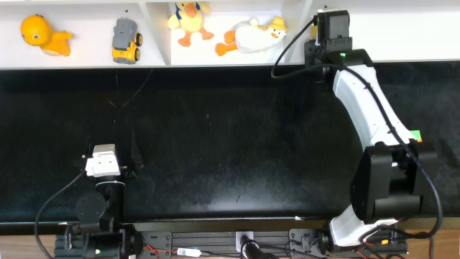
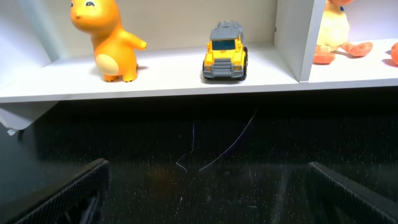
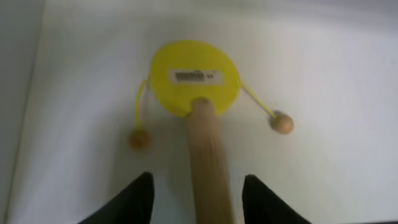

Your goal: Store Toys

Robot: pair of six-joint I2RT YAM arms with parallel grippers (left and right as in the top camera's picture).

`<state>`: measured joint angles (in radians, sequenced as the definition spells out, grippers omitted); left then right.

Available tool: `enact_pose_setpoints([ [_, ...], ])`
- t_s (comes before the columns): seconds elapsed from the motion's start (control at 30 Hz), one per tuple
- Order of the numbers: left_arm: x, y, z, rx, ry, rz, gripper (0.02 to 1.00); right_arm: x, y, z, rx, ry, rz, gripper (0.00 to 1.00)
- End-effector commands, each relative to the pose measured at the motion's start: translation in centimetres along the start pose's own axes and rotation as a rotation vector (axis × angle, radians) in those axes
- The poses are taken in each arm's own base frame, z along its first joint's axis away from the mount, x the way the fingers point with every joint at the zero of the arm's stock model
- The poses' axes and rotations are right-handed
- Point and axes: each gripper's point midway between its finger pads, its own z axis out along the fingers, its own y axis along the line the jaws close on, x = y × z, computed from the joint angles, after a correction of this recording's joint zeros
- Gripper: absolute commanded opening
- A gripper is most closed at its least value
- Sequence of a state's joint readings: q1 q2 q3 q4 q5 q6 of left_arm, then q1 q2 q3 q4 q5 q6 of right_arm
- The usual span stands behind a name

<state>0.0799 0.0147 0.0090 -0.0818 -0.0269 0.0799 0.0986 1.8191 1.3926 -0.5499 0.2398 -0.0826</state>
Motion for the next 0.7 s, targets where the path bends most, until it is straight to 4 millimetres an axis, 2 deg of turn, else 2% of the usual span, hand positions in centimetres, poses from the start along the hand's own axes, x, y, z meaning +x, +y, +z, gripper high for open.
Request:
enact_pose_setpoints([
  [0.03, -0.2, -0.3, -0.1, 0.013, -0.009, -0.002, 0.998, -1.4, -0.1, -1.4, -0.014, -0.030, 0.016, 0.711],
  [0.1, -0.2, -0.3, -0.1, 0.013, -0.009, -0.002, 0.998, -1.1, -0.4, -2.6, -0.014, -0.020, 0.013, 0.930],
  [0.13, -0.2, -0.3, -0.1, 0.013, -0.009, -0.002, 0.998, -0.7, -0.5, -3.2, -0.014, -0.010, 0.011, 1.000],
  [0.27, -0.2, -0.3, -0.1, 0.013, -0.009, -0.002, 0.998, 2.0, -1.1, -5.9, -0.012, 0.032, 0.003, 0.998],
  [0.57, -0.2, -0.3, -0.1, 0.013, -0.009, -0.002, 0.998, 11.7, -2.6, -11.4, 0.001, 0.066, 0.001, 0.996],
  [0.7, -0.2, -0.3, -0.1, 0.013, -0.009, -0.002, 0.998, 14.9, -2.9, -13.5, -0.001, 0.071, -0.001, 0.998],
])
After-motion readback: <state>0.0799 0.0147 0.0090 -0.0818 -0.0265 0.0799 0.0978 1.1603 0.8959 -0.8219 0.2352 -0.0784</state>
